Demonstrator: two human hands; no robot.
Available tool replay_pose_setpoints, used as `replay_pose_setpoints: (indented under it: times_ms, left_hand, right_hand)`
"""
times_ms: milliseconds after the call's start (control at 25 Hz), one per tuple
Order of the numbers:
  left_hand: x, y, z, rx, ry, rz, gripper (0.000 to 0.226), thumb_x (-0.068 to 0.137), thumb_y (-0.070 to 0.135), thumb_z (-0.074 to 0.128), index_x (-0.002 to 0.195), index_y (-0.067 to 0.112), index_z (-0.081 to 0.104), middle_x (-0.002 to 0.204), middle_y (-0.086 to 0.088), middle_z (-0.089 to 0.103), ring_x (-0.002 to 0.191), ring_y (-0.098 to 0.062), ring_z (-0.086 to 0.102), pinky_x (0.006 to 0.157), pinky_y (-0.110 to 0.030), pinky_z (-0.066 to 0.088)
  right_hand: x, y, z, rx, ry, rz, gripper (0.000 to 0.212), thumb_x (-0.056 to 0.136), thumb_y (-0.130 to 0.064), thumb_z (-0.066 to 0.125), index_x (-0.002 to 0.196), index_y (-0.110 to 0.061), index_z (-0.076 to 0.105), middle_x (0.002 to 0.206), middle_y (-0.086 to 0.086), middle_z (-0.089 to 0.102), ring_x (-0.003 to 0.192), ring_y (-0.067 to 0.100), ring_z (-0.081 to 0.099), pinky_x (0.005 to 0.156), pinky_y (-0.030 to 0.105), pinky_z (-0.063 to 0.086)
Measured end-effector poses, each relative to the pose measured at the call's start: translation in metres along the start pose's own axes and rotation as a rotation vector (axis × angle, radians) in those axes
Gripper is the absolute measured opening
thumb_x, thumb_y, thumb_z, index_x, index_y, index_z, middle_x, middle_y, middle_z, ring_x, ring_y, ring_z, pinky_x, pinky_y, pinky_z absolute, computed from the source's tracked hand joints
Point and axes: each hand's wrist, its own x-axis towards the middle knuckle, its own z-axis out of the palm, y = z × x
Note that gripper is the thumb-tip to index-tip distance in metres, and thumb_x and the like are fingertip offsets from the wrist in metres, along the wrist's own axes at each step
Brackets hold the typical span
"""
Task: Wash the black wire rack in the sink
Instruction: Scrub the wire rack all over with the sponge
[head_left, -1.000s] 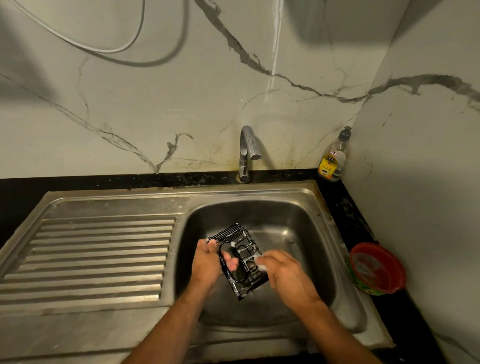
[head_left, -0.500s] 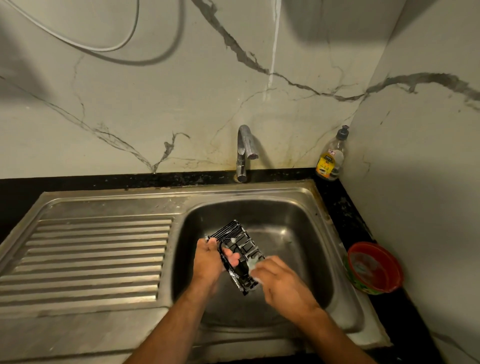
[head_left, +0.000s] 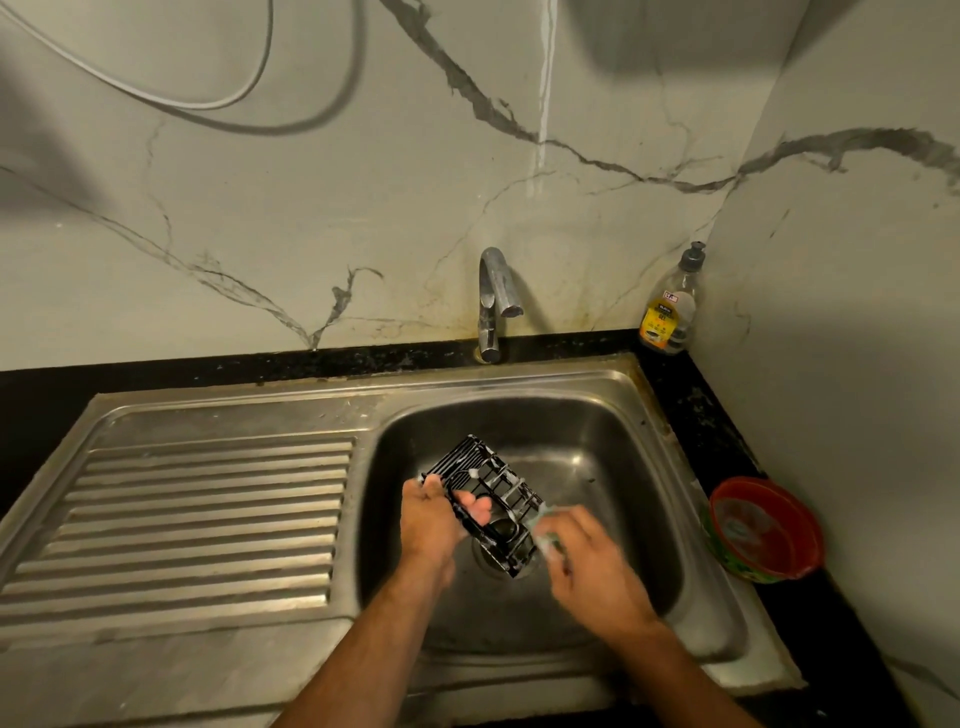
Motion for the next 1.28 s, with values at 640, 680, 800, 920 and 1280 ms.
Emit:
replay_pose_setpoints:
  times_ms: [640, 680, 800, 920, 1280]
  left_hand:
    - [-0.007, 0.005, -0.013, -0.071, 0.122, -0.003, 0.022, 0.108, 0.002, 0.038, 0.089, 0.008, 0.046, 0.073, -0.014, 0.051, 0.069, -0.031, 0.061, 0.064, -0.039, 0.062]
    - [-0.005, 0.004, -0.017, -0.088, 0.126, -0.010, 0.022, 0.109, 0.004, 0.036, 0.090, 0.006, 0.047, 0.072, -0.014, 0.051, 0.068, -0.031, 0.062, 0.060, -0.038, 0.062]
    - [0.001, -0.001, -0.025, -0.132, 0.124, -0.041, 0.017, 0.111, 0.006, 0.033, 0.109, 0.003, 0.049, 0.074, -0.015, 0.054, 0.072, -0.033, 0.068, 0.056, -0.037, 0.064]
    - [0.002, -0.007, -0.028, -0.147, 0.151, -0.035, 0.015, 0.111, 0.006, 0.032, 0.107, 0.007, 0.047, 0.072, -0.014, 0.053, 0.067, -0.030, 0.066, 0.054, -0.036, 0.064]
    - [0.006, -0.014, -0.046, -0.220, 0.372, -0.044, 0.023, 0.111, 0.011, 0.034, 0.093, 0.012, 0.048, 0.071, -0.006, 0.046, 0.046, -0.014, 0.062, 0.045, -0.026, 0.058]
  right_hand:
    - [0.006, -0.038, 0.035, 0.663, 0.194, 0.798, 0.011, 0.079, -0.006, 0.075, 0.078, -0.018, 0.075, 0.065, -0.002, 0.073, 0.060, 0.015, 0.071, 0.071, 0.038, 0.059]
    - [0.001, -0.045, 0.037, 0.715, 0.129, 0.795, 0.012, 0.079, -0.003, 0.075, 0.077, -0.014, 0.075, 0.063, 0.002, 0.073, 0.057, 0.017, 0.070, 0.070, 0.041, 0.059]
    - [0.004, -0.047, 0.038, 0.852, 0.283, 0.839, 0.011, 0.083, 0.003, 0.071, 0.083, -0.007, 0.074, 0.068, 0.006, 0.074, 0.056, 0.021, 0.069, 0.066, 0.044, 0.059]
    - [0.029, -0.038, 0.029, 1.019, 0.460, 0.962, 0.010, 0.085, 0.002, 0.072, 0.089, -0.007, 0.072, 0.075, 0.006, 0.073, 0.059, 0.015, 0.066, 0.057, 0.029, 0.058]
    - [0.012, -0.059, 0.034, 1.033, 0.170, 1.028, 0.015, 0.083, 0.009, 0.069, 0.096, 0.001, 0.067, 0.080, 0.016, 0.070, 0.054, 0.016, 0.060, 0.050, 0.027, 0.057]
